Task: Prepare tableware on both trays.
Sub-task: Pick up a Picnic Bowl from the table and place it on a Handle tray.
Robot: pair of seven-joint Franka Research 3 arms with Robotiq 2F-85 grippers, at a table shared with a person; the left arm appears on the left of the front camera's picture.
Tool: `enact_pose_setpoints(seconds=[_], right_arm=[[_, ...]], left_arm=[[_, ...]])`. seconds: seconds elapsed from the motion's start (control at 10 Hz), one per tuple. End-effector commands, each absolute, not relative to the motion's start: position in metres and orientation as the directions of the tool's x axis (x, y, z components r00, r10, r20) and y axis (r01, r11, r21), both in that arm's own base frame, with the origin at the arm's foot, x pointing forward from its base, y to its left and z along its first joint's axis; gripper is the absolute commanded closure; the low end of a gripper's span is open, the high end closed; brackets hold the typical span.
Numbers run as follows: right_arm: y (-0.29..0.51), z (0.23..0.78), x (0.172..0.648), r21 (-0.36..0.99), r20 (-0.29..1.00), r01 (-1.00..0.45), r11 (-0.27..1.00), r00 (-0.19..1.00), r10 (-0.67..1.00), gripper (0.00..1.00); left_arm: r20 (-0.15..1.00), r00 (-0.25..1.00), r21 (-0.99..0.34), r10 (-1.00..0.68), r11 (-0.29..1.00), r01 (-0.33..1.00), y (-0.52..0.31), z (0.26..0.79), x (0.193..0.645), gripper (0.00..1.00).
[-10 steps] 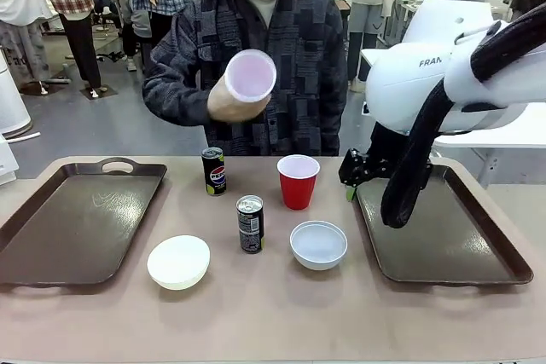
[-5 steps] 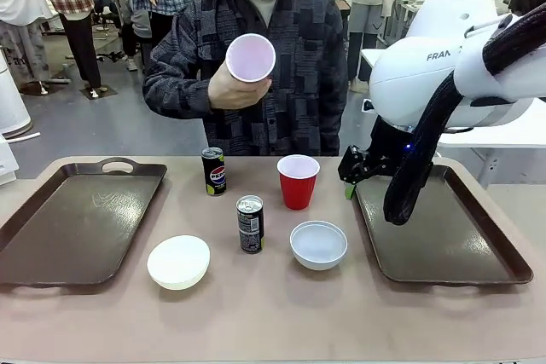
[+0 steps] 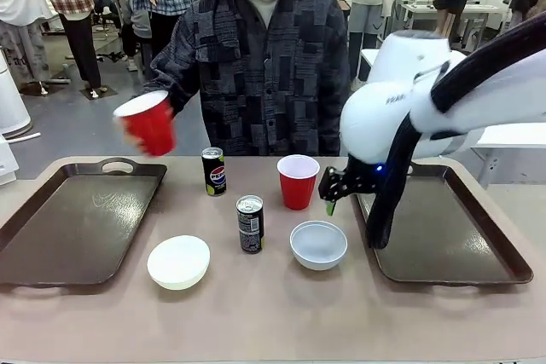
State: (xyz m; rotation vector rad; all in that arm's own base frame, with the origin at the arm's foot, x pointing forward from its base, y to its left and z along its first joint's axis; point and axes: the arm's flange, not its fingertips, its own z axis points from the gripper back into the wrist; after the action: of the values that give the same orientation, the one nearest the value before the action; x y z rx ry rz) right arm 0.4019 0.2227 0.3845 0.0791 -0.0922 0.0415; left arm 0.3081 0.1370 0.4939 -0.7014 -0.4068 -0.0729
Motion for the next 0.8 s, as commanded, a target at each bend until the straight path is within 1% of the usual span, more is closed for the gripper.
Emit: enact_pose_setpoints(seconds=[0.0,0.3,0.7], right_arm=[[0.235,0.367,0.405,0.016,0.113,-0.014,1.0,0.994,0.012,0.0],[0.24,0.349,0.391,-0.002,0.048,-0.05,0.999,0.998,0.05,0.0],[0.236,0.338,0.391,-0.001,0.016,-0.054,0.999,0.998,0.054,0.38]], left_arm=[[0.38,0.921,-0.627,0.084,0.756,0.19,0.137,0.496,0.308,0.0],[0.38,0.921,-0.627,0.084,0.756,0.19,0.137,0.496,0.308,0.0],[0.38,0.921,-0.627,0.084,0.756,0.19,0.137,0.496,0.308,0.0]])
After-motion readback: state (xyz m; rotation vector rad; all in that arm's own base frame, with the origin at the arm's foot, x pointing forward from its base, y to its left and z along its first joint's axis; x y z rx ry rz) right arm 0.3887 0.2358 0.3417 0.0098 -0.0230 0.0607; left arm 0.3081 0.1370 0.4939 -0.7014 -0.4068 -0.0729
